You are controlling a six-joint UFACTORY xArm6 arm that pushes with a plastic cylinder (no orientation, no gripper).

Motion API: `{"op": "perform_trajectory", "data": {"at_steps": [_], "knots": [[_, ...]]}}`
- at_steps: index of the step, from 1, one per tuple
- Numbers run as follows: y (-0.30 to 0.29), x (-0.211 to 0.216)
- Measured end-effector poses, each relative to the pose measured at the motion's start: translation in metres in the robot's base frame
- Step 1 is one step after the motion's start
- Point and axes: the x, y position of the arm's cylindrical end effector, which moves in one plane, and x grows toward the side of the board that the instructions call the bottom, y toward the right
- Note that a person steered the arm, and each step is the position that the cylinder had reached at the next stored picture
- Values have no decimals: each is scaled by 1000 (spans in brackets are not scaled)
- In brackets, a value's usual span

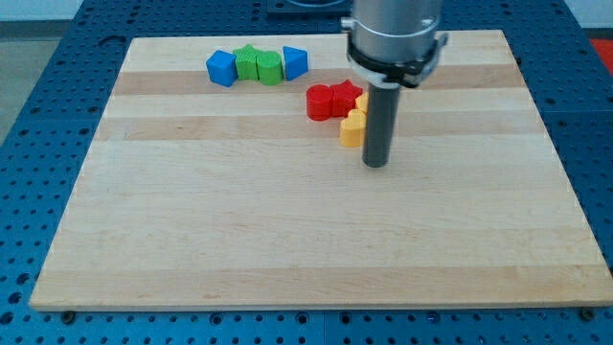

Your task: Move the yellow heart closer to the red star

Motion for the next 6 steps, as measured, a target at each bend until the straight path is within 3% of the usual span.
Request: {"op": "perform_trajectory", "data": {"at_steps": [2, 6], "knots": [[40, -26], [-12, -11]]}}
